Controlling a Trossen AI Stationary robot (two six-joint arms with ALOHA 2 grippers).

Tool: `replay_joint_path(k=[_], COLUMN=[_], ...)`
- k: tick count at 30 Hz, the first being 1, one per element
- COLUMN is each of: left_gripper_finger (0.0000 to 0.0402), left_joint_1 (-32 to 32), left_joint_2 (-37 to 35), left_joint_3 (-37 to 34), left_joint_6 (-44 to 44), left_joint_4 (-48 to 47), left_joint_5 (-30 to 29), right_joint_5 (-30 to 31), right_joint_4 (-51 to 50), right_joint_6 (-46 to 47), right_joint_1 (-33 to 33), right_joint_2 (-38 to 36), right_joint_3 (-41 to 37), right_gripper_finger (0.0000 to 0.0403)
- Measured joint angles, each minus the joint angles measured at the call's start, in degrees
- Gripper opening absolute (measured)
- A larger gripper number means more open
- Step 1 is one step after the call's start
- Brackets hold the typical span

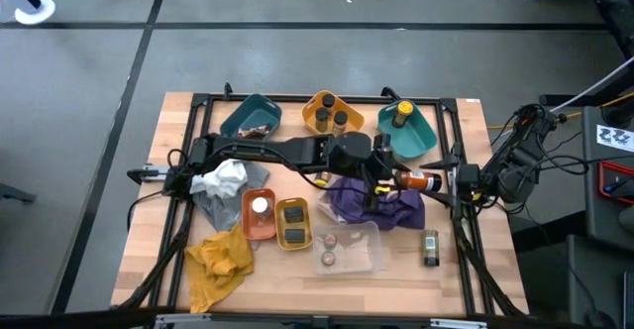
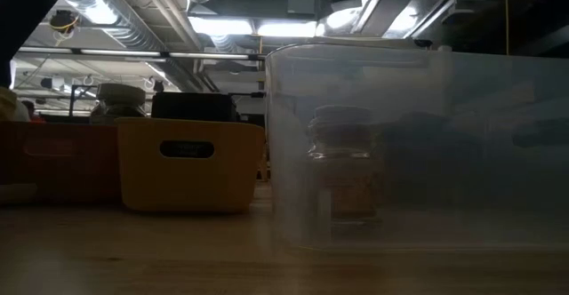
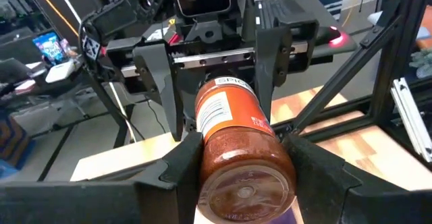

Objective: Sort spices by type
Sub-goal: Put the orange spice bottle into the yellow bin

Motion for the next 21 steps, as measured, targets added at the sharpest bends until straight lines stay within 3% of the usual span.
replay_joint_path(k=[7, 15, 21], left_gripper_finger=[0.0168, 0.0168, 0.0168], left_joint_1=[-0.17, -0.11, -0.11], left_joint_2=[0.00, 0.00, 0.00], left_joint_3=[0.00, 0.00, 0.02], left_joint_6=[0.27, 0.84, 0.75], left_joint_4=[0.47, 1.57, 1.59], left_joint_5=[0.81, 0.63, 0.62], right_joint_5=[-3.39, -3.90, -3.92], right_joint_4=[1.05, 1.00, 2.06], right_joint_6=[-1.02, -1.03, -1.18], right_joint_1=[-0.04, -0.04, -0.04], right_joint_2=[0.00, 0.00, 0.00], right_joint_3=[0.00, 0.00, 0.00], right_gripper_finger=[0.0290, 0.0205, 0.0199])
